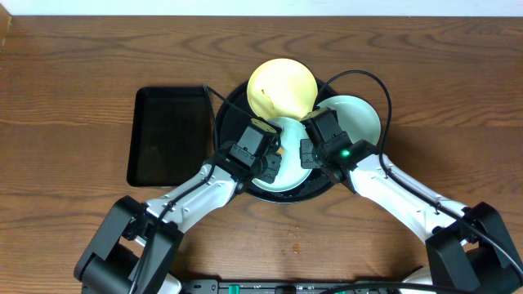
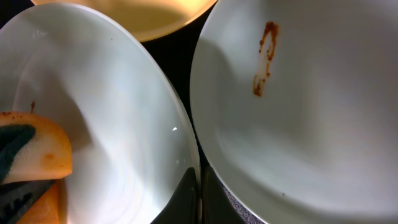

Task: Clean dirty plates on tray and stack at the side
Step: 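Scrub the pale blue plate held by the right gripper with the sponge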

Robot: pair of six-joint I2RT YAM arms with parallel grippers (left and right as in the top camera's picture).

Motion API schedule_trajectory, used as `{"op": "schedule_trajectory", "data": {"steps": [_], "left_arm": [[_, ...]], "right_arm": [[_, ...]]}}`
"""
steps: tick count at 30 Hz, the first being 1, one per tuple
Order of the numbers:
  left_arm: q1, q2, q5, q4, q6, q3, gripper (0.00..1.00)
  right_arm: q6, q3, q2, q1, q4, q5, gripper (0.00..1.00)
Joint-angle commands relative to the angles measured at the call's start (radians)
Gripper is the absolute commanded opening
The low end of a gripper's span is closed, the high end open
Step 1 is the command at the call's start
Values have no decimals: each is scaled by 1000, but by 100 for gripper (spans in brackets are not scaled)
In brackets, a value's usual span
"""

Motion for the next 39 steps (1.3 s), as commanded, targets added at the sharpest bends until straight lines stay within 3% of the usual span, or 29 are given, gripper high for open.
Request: {"op": "schedule_trajectory", "data": {"steps": [1,13,19,39], "left_arm": [[0,7,-13,5,0,-6,8],[4,85,-21,68,8,-6,8],[4,85,-145,86,45,-6,8],[5,85,-152,148,75,-6,8]], "right_arm": [[-5,4,-2,-5,0,-8,1],[-5,4,-2,-4,0,-8,1],[-5,4,-2,-4,0,-8,1],[-8,4,-2,-4,-2,-8,1]]}}
